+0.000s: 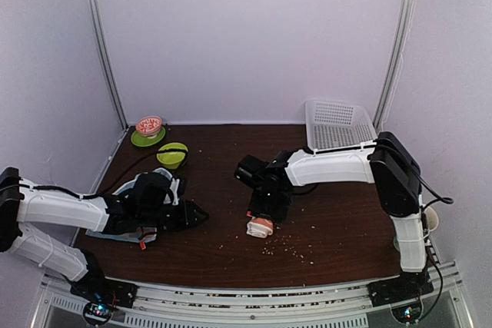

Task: Roll the towels
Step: Pick up the towel from the center of the board, then move the bin to the center of the board.

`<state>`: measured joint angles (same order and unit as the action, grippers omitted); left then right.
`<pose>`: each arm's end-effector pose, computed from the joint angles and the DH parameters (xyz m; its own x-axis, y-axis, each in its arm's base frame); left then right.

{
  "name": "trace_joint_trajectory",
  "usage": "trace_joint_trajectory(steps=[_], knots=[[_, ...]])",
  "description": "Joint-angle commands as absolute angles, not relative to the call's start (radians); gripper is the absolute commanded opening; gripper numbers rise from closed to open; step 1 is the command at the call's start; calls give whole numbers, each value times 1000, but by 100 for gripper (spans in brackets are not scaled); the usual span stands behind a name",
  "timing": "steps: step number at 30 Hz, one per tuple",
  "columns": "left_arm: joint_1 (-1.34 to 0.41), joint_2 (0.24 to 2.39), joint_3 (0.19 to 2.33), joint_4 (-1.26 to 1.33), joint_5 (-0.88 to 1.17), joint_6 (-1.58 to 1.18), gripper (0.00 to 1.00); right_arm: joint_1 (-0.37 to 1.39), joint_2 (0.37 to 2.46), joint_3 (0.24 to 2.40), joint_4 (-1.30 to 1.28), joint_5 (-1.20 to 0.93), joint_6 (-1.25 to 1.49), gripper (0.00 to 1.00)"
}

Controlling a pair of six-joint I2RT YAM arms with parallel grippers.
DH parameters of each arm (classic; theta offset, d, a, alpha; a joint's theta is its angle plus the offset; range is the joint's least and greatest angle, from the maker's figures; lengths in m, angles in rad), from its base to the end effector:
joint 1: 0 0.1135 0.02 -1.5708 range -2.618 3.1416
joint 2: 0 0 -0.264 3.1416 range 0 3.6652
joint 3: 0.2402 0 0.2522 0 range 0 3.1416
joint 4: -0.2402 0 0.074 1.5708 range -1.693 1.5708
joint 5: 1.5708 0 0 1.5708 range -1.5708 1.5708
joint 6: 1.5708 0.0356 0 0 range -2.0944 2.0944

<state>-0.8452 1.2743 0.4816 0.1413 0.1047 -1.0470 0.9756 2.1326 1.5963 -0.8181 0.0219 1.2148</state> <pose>0.1595 -0.1854 0.1673 -0.8932 -0.2908 -0.3429 0.0513 0.6918 -0.7203 0.2392 0.3518 0.1563 -0.9643 0.2472 -0.0949 0.2257 0.9547 0.1938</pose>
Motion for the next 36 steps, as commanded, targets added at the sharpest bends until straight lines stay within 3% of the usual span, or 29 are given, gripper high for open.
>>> trace_joint_trajectory(steps=[1, 7, 13, 20, 27, 36], knots=[[-840, 1295, 509, 167, 101, -1043, 31, 970, 2124, 1568, -805, 16, 1198, 32], [-839, 1327, 535, 153, 105, -1035, 31, 938, 1980, 1533, -824, 60, 1123, 9], [-839, 1377, 577, 140, 114, -1029, 31, 863, 1767, 1498, -880, 115, 1057, 7], [-839, 1470, 645, 122, 129, -1027, 31, 644, 1568, 1555, -939, 169, 930, 7], [-832, 1538, 744, 35, 124, -1006, 31, 397, 1627, 1611, -799, 93, 933, 7], [-821, 1640, 921, -90, 138, -975, 30, 276, 1893, 1720, -630, 50, 1092, 8]])
